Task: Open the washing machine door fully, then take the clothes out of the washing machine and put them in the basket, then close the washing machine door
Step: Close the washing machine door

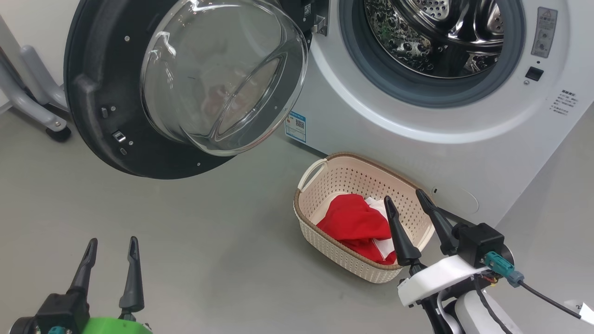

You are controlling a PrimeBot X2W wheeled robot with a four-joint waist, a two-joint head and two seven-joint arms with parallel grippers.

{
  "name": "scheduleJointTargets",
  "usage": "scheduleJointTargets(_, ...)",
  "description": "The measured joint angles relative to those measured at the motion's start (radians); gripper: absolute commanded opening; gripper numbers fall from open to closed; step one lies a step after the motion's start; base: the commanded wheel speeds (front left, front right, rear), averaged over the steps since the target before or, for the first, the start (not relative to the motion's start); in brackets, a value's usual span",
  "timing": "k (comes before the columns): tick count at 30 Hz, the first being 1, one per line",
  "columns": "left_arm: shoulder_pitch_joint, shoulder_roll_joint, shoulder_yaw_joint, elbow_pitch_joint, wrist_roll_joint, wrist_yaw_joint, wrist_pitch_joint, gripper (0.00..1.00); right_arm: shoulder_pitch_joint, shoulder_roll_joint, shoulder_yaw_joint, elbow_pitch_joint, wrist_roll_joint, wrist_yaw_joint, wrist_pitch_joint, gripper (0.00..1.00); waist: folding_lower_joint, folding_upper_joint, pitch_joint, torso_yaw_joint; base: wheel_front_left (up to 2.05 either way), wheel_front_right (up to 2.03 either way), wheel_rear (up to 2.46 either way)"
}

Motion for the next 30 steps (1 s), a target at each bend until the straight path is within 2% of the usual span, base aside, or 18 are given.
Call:
scheduleJointTargets(26, 0.001, -0.001, -0.001, -0.002, 0.0, -0.003, 0.0, 1.0, -0.003, -0.005, -0.026, 0.006, 0.009, 0.0, 0.0, 1.0, 0.0, 0.0, 0.0, -0.005, 0.0, 0.0, 0.0)
scheduleJointTargets(27, 0.001, -0.001, -0.001, -0.002, 0.0, -0.004, 0.0, 0.82, -0.003, -0.005, -0.026, 0.006, 0.01, 0.0, 0.0, 1.0, 0.0, 0.0, 0.0, -0.005, 0.0, 0.0, 0.0)
scheduleJointTargets(28, 0.001, -0.001, -0.001, -0.002, 0.0, -0.006, 0.0, 0.38, -0.003, -0.005, -0.026, 0.006, 0.01, 0.0, 0.0, 1.0, 0.0, 0.0, 0.0, -0.005, 0.0, 0.0, 0.0)
scheduleJointTargets(29, 0.001, -0.001, -0.002, -0.002, 0.0, -0.006, 0.0, 0.0, -0.003, -0.005, -0.026, 0.006, 0.01, 0.0, 0.0, 1.0, 0.0, 0.0, 0.001, -0.005, 0.0, 0.0, 0.0)
scheduleJointTargets(30, 0.001, -0.001, -0.002, -0.002, -0.001, -0.006, 0.0, 0.0, -0.003, -0.005, -0.026, 0.006, 0.01, 0.0, 0.0, 1.0, 0.0, 0.0, 0.002, -0.005, 0.0, 0.0, 0.0)
